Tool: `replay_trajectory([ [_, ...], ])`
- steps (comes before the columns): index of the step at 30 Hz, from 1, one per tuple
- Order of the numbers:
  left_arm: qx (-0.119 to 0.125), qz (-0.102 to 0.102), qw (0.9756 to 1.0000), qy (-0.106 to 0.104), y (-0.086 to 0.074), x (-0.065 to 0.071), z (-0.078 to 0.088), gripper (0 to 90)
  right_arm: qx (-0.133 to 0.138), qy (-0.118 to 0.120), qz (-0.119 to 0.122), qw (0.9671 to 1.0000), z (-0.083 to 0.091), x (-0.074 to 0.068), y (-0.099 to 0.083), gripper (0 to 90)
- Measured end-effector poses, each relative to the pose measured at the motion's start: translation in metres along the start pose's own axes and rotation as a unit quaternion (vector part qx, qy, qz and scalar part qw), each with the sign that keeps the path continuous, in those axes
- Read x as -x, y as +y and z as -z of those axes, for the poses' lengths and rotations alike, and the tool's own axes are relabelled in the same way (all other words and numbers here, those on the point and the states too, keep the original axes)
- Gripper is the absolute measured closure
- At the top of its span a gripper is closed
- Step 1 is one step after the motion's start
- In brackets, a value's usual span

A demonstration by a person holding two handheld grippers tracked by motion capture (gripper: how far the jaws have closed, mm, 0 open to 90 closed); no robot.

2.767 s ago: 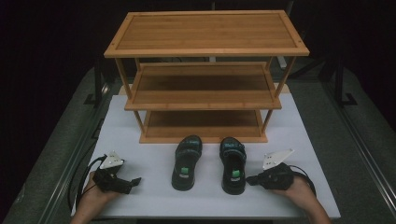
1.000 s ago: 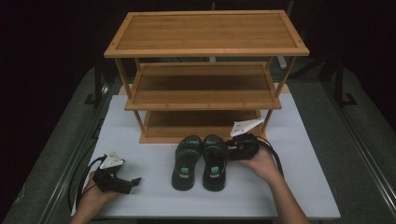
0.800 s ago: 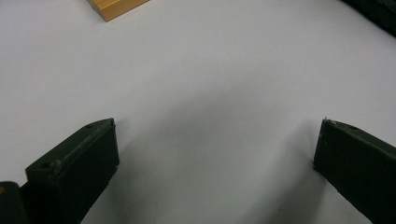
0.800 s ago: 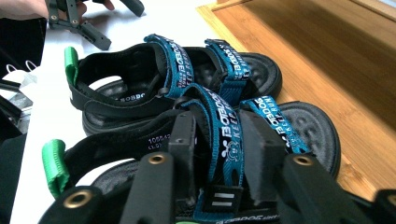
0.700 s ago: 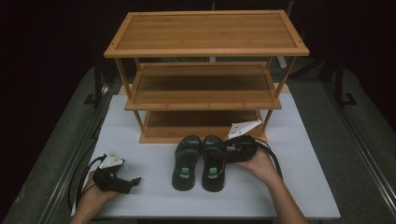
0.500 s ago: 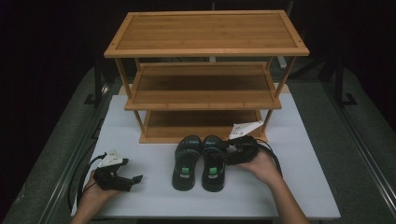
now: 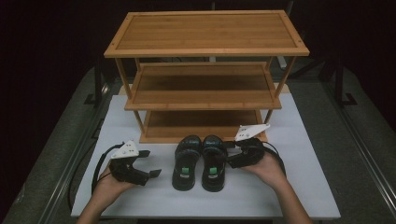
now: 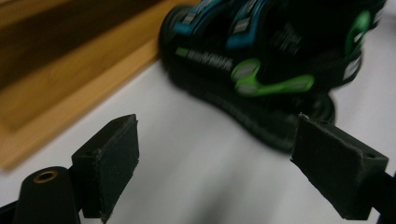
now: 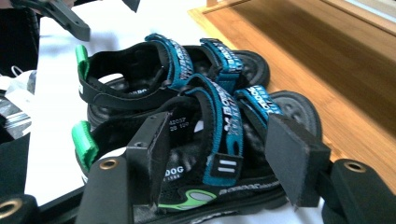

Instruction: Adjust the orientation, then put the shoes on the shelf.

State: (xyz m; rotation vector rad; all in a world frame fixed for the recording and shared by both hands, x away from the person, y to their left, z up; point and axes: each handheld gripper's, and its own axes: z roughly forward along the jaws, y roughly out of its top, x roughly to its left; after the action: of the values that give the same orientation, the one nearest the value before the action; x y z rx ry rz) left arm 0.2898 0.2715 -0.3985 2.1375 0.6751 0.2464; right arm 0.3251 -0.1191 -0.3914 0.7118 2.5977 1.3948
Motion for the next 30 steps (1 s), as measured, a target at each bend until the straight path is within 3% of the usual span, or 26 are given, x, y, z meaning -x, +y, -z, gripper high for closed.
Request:
replay_trajectory([
  [5, 0.007, -0.020, 0.9995, -0.022, 0.025, 0.004, -0.010, 15.3, 0.002, -0.002, -0.003, 1.0000, 0.002, 0.001, -0.002, 39.8],
  [13, 0.012, -0.050, 0.9972, -0.053, 0.050, 0.005, -0.032, 27.1, -0.003, 0.005, -0.009, 0.9999, 0.001, 0.002, -0.006, 45.2],
  [23, -0.006, -0.059, 0.9947, -0.085, 0.051, 0.001, -0.058, 48.7, -0.009, 0.007, -0.015, 0.9998, -0.001, 0.003, -0.010, 52.8],
  [30, -0.012, -0.071, 0.9946, -0.075, 0.049, 0.002, -0.068, 62.9, -0.008, 0.008, -0.023, 0.9997, -0.010, 0.003, -0.010, 55.4],
])
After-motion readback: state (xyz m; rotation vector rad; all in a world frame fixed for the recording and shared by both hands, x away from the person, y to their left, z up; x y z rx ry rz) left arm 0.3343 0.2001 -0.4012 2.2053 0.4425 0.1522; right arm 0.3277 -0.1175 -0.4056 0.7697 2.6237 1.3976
